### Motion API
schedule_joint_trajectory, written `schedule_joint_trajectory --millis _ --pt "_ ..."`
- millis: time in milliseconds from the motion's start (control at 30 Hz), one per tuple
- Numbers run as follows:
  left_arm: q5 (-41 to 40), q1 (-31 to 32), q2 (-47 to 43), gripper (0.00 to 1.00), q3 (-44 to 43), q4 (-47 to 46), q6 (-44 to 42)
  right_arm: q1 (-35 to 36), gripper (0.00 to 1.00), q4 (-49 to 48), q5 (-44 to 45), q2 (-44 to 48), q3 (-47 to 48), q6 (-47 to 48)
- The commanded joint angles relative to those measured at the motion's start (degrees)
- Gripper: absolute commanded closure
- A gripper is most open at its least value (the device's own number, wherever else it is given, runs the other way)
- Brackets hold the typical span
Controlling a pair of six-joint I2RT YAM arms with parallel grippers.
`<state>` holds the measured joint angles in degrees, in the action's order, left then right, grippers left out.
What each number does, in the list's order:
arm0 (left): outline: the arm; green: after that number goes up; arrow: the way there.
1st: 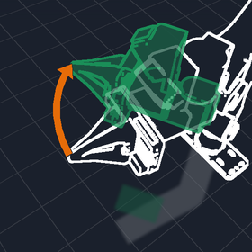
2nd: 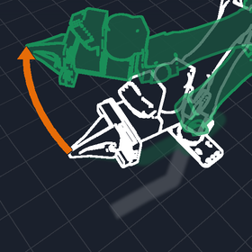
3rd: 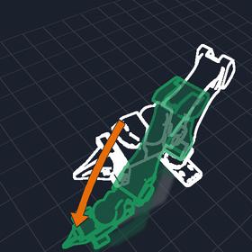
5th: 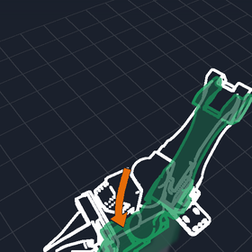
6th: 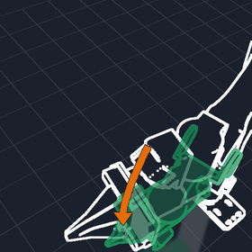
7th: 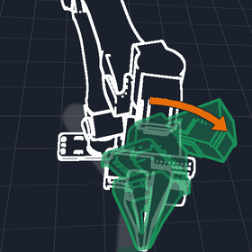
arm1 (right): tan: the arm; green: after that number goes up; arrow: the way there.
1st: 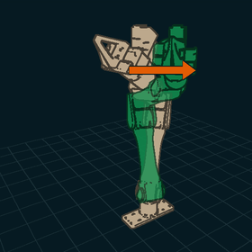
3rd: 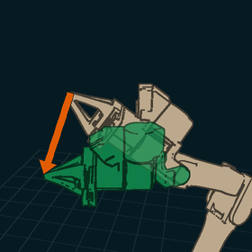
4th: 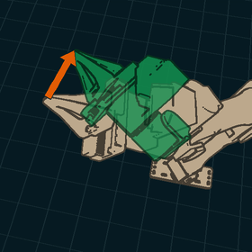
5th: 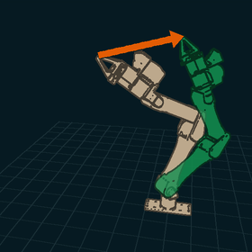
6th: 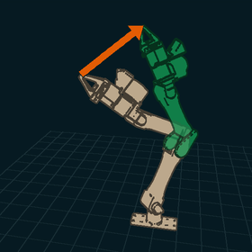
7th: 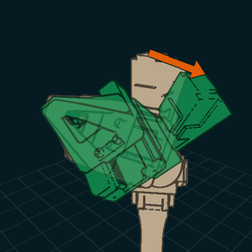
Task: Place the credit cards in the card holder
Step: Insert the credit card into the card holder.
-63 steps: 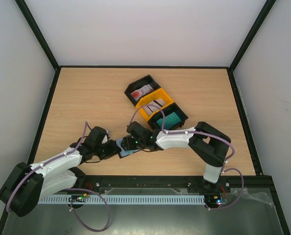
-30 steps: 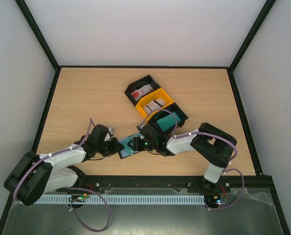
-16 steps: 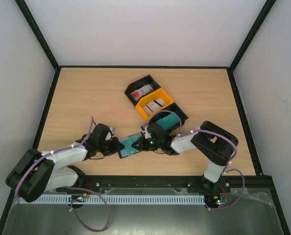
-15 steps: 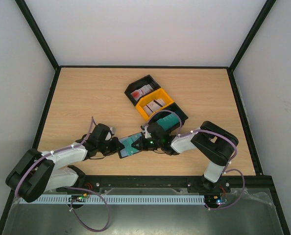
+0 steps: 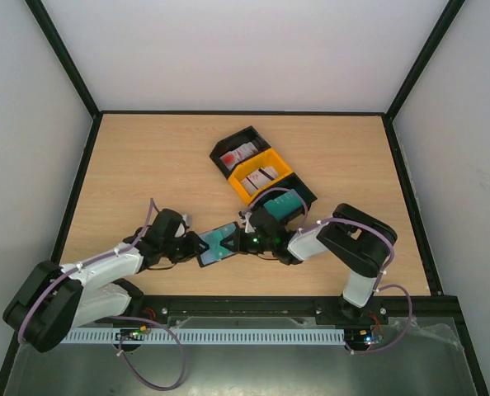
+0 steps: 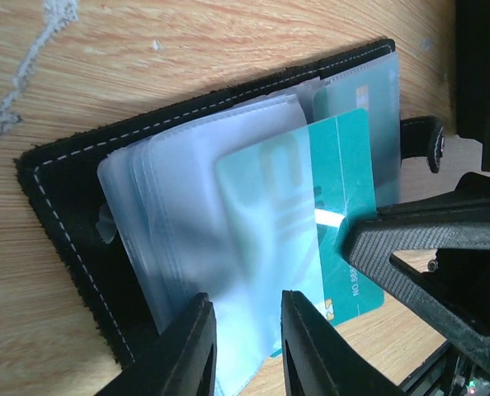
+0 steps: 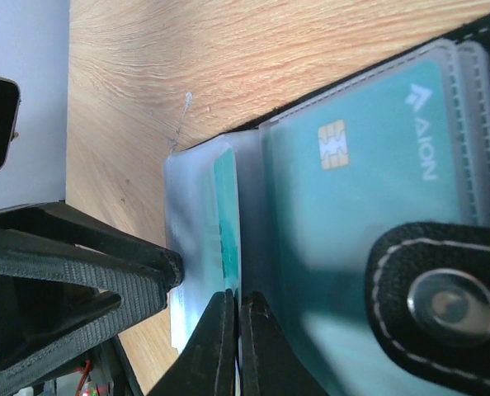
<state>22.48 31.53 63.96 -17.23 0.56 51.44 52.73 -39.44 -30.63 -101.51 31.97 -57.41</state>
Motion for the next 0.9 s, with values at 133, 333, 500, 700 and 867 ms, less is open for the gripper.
schedule_joint_trajectory --millis 133,333,500,700,867 --pt "-0.60 -0.24 -2.75 0.70 -0.87 6.12 -0.04 -0.03 0.98 -0.43 0.48 -4.00 1.50 -1.50" --pt "-2.37 -0.24 -5.90 0.75 -1.69 10.56 -0.02 0.03 0.98 1.87 0.25 -5.41 2.82 -1.83" --pt "-3.45 -0.26 -5.74 0.81 -0.77 11.26 -0.45 0.33 0.98 2.47 -0.63 -6.35 3.89 -1.38" --pt "-2.53 -0.24 -3.28 0.83 0.21 8.07 -0.51 0.95 0.98 3.74 -3.17 -6.78 4.47 0.43" --pt "-2.74 -0.31 -1.38 0.87 0.64 7.16 -1.00 0.95 0.98 6.65 -4.32 -6.36 4.24 2.70"
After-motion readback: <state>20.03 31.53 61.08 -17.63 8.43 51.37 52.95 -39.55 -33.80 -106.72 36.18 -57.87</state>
